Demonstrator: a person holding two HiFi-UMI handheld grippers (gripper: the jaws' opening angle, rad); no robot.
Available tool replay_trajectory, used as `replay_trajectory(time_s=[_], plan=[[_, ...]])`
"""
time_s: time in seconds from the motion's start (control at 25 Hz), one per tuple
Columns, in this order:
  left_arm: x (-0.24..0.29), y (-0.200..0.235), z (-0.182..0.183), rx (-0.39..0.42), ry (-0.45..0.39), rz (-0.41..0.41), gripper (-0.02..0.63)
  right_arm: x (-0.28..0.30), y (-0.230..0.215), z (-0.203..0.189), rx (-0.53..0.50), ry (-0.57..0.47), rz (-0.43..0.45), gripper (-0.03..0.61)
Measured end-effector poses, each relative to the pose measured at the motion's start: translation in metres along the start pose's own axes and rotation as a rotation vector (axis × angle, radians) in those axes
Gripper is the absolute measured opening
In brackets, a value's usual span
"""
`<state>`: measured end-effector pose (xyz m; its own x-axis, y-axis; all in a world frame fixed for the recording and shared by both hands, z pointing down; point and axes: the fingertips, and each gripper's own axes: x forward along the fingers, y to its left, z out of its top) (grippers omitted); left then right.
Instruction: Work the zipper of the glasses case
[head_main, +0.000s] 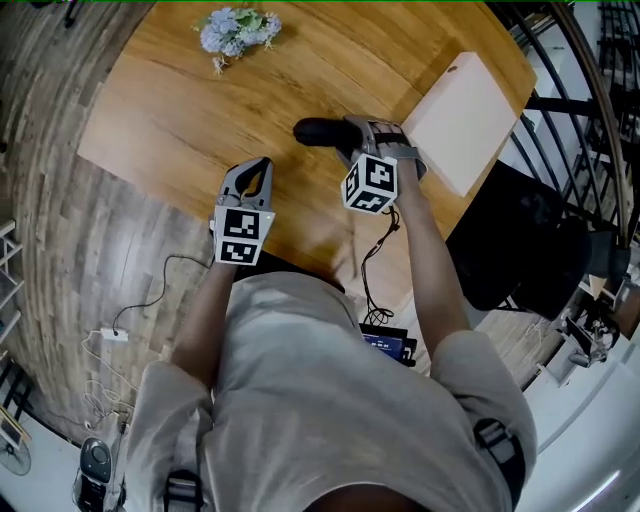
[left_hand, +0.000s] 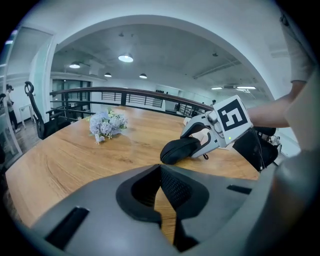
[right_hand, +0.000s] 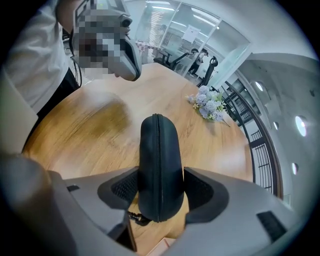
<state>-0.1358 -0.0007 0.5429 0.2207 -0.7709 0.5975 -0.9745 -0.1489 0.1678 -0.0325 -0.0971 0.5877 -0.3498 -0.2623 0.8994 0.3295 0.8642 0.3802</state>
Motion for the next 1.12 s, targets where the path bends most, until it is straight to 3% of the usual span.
replay_trajectory(time_s=[0.12, 0.2, 0.56, 0.6, 0.68, 0.8, 0.92, 1.12], plan=[[-0.001, 0.006, 0.014, 0.031, -0.009, -0.007, 0.022, -0.009, -0.001, 0.005, -0.003, -0.007, -0.023, 0.288], [-0.003, 0.015, 0.028, 0.101, -0.006, -0.035, 0.023, -0.016, -0.004, 0.016, 0.033, -0.017, -0.047, 0.288], [-0.004, -0.002, 0.086, 0.636, 0.057, -0.197, 0.023, -0.047, -0.01, 0.04, 0.164, -0.075, -0.114, 0.287], [-0.002, -0.008, 0.089, 0.694, 0.075, -0.223, 0.044, -0.048, -0.011, 0.04, 0.17, -0.078, -0.118, 0.287], [0.006, -0.024, 0.087, 0.815, 0.116, -0.296, 0.288, -0.051, -0.011, 0.039, 0.175, -0.081, -0.126, 0.287], [0.015, -0.043, 0.078, 0.982, 0.157, -0.396, 0.317, -0.053, -0.01, 0.043, 0.176, -0.089, -0.141, 0.287], [0.02, -0.053, 0.07, 1.099, 0.188, -0.438, 0.327, -0.058, -0.011, 0.051, 0.188, -0.101, -0.157, 0.287], [0.029, -0.074, 0.061, 1.166, 0.213, -0.497, 0.334, -0.065, -0.008, 0.056, 0.189, -0.12, -0.171, 0.287]])
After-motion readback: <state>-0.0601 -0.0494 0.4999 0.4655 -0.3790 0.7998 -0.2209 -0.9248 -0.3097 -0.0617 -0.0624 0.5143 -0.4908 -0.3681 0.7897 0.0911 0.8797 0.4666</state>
